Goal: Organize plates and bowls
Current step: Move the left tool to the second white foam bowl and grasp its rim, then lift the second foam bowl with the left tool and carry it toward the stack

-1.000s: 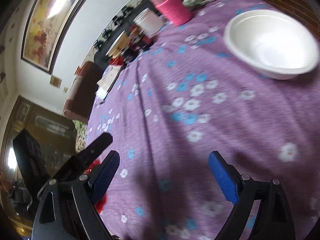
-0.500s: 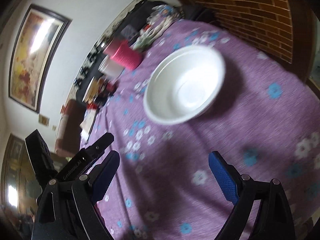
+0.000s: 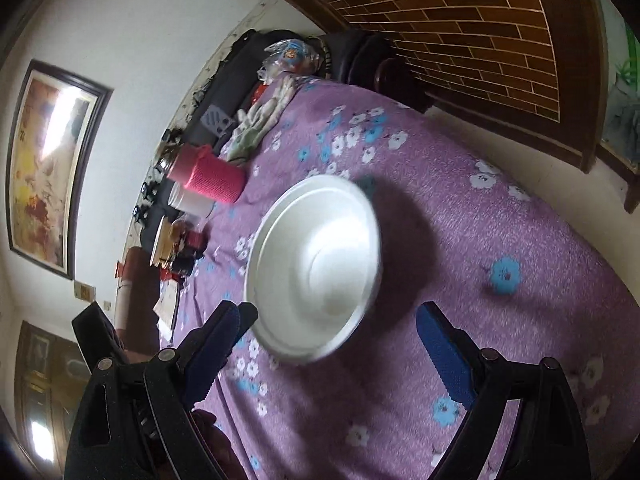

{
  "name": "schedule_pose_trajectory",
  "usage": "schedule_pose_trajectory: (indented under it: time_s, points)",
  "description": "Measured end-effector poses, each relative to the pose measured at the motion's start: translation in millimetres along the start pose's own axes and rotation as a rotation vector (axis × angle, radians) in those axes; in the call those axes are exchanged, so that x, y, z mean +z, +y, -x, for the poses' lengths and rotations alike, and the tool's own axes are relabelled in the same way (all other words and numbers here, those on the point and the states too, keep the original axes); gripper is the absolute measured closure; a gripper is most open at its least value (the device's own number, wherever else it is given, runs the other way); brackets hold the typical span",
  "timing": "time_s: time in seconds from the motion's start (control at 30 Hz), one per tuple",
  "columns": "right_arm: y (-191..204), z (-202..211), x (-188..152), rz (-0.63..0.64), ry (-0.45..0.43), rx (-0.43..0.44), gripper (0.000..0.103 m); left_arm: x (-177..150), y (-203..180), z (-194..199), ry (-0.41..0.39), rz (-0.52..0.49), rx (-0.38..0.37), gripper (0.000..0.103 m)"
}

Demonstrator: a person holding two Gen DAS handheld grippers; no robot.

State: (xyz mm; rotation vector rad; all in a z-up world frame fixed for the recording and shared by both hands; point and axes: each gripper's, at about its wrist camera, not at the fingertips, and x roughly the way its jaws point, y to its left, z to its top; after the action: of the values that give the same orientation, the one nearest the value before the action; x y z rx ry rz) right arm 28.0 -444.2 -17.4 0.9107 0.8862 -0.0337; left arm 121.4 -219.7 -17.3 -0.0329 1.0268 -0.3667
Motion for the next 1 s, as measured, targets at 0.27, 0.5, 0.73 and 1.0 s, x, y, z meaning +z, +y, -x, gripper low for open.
schedule_pose_trajectory:
  time_s: [0.27, 0.5, 0.73, 1.0]
  points:
    - [4, -8, 9, 0.026, 0.003, -0.009, 0.021, 4, -10, -10, 0.004, -0.016, 0.019, 0.029]
    - [3, -17, 14, 0.029, 0.007, -0.028, 0.029, 4, -17, -10, -0.008, -0.034, 0.028, 0.029]
    - [2, -24, 18, 0.037, 0.011, -0.057, 0.039, 4, -21, -16, -0.008, -0.05, 0.033, 0.029]
    - [0, -31, 19, 0.049, 0.023, -0.089, 0.049, 5, -19, -23, -0.003, -0.041, 0.05, 0.047]
